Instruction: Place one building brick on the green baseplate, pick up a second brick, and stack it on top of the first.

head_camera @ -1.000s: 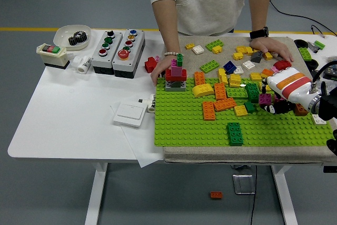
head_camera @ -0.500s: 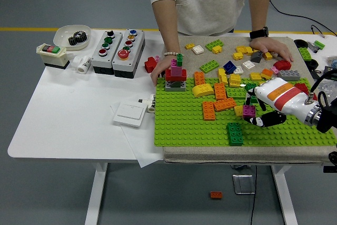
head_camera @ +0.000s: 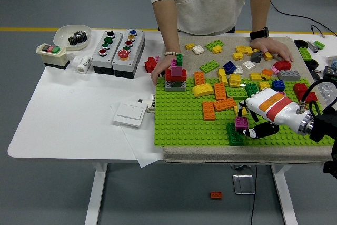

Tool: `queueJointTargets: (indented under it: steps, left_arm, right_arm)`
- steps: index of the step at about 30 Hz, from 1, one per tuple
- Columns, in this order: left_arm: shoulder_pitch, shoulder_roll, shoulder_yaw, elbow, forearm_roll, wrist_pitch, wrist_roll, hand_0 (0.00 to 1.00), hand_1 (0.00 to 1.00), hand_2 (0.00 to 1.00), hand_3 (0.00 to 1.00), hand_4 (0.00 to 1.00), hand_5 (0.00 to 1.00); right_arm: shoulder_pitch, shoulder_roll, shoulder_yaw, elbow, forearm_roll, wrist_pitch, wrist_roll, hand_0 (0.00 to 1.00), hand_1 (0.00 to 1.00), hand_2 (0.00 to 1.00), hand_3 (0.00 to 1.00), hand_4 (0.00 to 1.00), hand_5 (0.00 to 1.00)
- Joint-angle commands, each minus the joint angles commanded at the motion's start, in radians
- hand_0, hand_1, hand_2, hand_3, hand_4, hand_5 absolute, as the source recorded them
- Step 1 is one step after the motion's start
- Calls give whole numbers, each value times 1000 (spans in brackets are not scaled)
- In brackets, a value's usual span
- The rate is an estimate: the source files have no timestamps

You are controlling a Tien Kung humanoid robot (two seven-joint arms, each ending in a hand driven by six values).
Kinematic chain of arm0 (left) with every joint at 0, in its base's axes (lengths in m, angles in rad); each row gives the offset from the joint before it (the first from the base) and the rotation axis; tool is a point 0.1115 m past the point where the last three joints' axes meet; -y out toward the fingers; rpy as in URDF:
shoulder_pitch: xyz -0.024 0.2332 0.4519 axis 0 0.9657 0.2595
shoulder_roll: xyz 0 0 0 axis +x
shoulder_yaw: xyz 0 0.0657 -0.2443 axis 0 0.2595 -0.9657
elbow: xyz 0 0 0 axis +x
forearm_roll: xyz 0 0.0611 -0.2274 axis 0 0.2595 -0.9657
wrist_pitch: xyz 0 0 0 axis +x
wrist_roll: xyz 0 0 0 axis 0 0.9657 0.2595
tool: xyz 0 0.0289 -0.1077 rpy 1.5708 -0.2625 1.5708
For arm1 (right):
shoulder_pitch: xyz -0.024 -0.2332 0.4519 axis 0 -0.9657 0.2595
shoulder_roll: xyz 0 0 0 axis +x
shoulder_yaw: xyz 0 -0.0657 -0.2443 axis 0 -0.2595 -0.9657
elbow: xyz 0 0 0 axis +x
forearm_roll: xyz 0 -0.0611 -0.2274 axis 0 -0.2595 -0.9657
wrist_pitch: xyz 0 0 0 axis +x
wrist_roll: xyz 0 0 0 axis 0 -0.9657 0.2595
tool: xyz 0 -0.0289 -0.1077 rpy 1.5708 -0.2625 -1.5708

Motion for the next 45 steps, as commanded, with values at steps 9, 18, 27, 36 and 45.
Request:
queueJointTargets:
  steps: [9,18,27,36,45]
  left_arm:
    - [-5,0,7,-1,-10,0,-3,819,818,816,629,726,678]
    - [-9,1,9,-1,-14,0,-3,822,818,816,629,726,679]
    - [-11,2,7,-2,-10,0,-1,821,818,816,630,726,679]
    - [-13,2,9,-3,-10,1,-1,823,817,815,627,725,678]
    - [-15,2,8,-3,-8,0,0,825,818,815,627,726,679]
  right_arm:
    - [6,32,2,-30,13,-4,3,201,154,250,502,759,448]
    - [17,60,-16,-71,22,-12,12,200,155,250,502,777,469]
    - [33,72,-32,-104,20,-22,21,200,155,251,504,780,470]
    - [37,73,-36,-114,21,-17,26,200,160,255,507,784,467]
    - [39,76,-39,-134,23,-15,31,200,161,256,509,788,468]
